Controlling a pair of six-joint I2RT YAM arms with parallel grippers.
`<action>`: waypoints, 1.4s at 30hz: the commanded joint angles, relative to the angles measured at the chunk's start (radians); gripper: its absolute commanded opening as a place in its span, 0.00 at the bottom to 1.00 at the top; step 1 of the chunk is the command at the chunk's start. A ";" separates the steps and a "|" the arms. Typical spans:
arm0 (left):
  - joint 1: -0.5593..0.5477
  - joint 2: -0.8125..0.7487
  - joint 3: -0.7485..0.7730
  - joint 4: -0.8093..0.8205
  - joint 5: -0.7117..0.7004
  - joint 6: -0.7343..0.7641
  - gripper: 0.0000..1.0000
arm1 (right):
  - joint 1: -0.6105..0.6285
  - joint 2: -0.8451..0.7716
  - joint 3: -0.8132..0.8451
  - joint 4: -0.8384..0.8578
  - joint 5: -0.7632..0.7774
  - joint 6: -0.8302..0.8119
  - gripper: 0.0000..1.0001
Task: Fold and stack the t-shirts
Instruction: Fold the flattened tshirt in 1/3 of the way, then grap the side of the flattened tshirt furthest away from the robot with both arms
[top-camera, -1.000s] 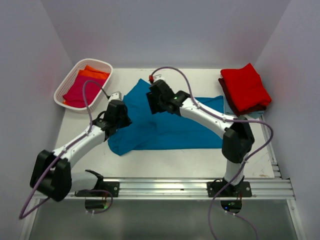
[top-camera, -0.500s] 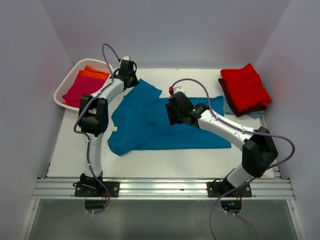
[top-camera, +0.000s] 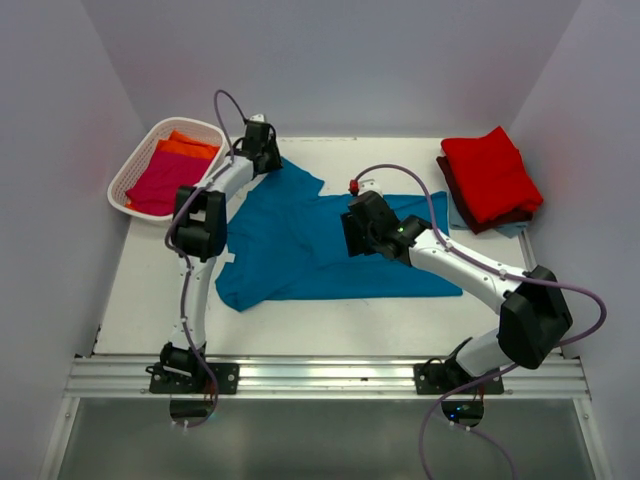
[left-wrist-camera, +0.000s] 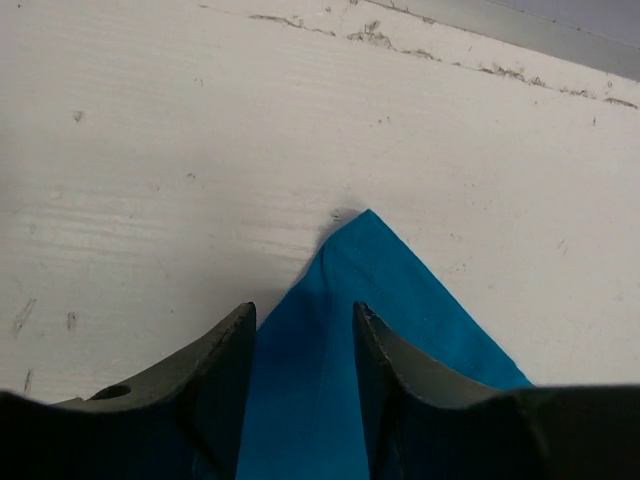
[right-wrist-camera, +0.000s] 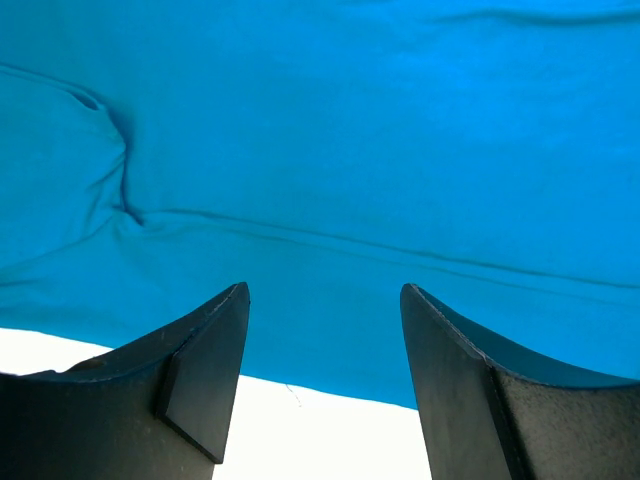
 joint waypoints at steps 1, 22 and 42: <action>0.014 0.013 0.032 0.107 0.005 0.031 0.49 | -0.004 -0.027 0.001 0.017 -0.011 0.020 0.66; 0.015 0.124 0.082 0.153 0.107 0.025 0.01 | -0.042 -0.017 -0.005 -0.001 -0.011 0.020 0.65; 0.034 -0.181 -0.153 0.198 0.016 0.076 0.00 | -0.422 0.357 0.331 -0.003 0.026 0.084 0.74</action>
